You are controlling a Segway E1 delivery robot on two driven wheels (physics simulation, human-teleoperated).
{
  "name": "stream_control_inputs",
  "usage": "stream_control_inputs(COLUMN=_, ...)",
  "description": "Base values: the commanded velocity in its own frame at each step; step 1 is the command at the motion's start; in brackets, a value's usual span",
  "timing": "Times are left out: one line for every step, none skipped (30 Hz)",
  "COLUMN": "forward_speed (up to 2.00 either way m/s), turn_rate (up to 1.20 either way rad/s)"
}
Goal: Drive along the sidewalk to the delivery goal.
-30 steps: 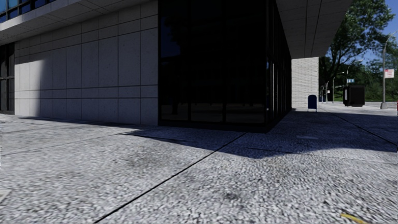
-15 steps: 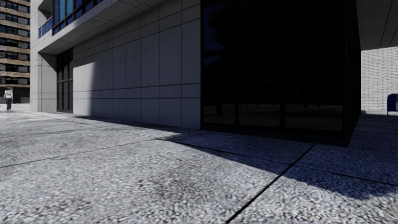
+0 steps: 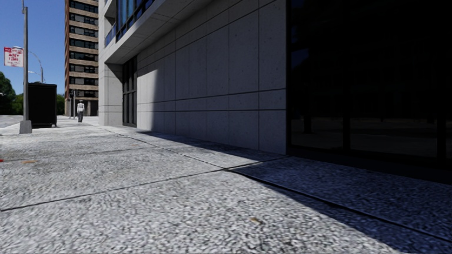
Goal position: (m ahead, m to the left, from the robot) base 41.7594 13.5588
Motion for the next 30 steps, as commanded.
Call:
stream_control_inputs(forward_speed=2.0, turn_rate=0.56)
stream_control_inputs(forward_speed=2.0, turn_rate=0.56)
stream_control_inputs(forward_speed=2.0, turn_rate=0.56)
stream_control_inputs(forward_speed=2.0, turn_rate=0.56)
stream_control_inputs(forward_speed=2.0, turn_rate=0.56)
stream_control_inputs(forward_speed=2.0, turn_rate=0.56)
stream_control_inputs(forward_speed=2.0, turn_rate=0.56)
stream_control_inputs(forward_speed=2.0, turn_rate=0.56)
stream_control_inputs(forward_speed=2.0, turn_rate=0.56)
stream_control_inputs(forward_speed=2.0, turn_rate=0.56)
stream_control_inputs(forward_speed=2.0, turn_rate=0.56)
stream_control_inputs(forward_speed=2.0, turn_rate=0.56)
stream_control_inputs(forward_speed=2.0, turn_rate=0.56)
stream_control_inputs(forward_speed=2.0, turn_rate=0.56)
stream_control_inputs(forward_speed=2.0, turn_rate=0.56)
stream_control_inputs(forward_speed=2.0, turn_rate=0.56)
stream_control_inputs(forward_speed=2.0, turn_rate=0.56)
stream_control_inputs(forward_speed=2.0, turn_rate=0.56)
stream_control_inputs(forward_speed=2.0, turn_rate=0.56)
stream_control_inputs(forward_speed=2.0, turn_rate=0.56)
stream_control_inputs(forward_speed=2.0, turn_rate=0.56)
stream_control_inputs(forward_speed=2.0, turn_rate=0.56)
stream_control_inputs(forward_speed=2.0, turn_rate=0.56)
stream_control_inputs(forward_speed=2.0, turn_rate=0.56)
stream_control_inputs(forward_speed=2.0, turn_rate=0.56)
stream_control_inputs(forward_speed=2.0, turn_rate=0.56)
stream_control_inputs(forward_speed=2.0, turn_rate=0.56)
stream_control_inputs(forward_speed=2.0, turn_rate=0.56)
stream_control_inputs(forward_speed=2.0, turn_rate=0.56)
stream_control_inputs(forward_speed=2.0, turn_rate=0.56)
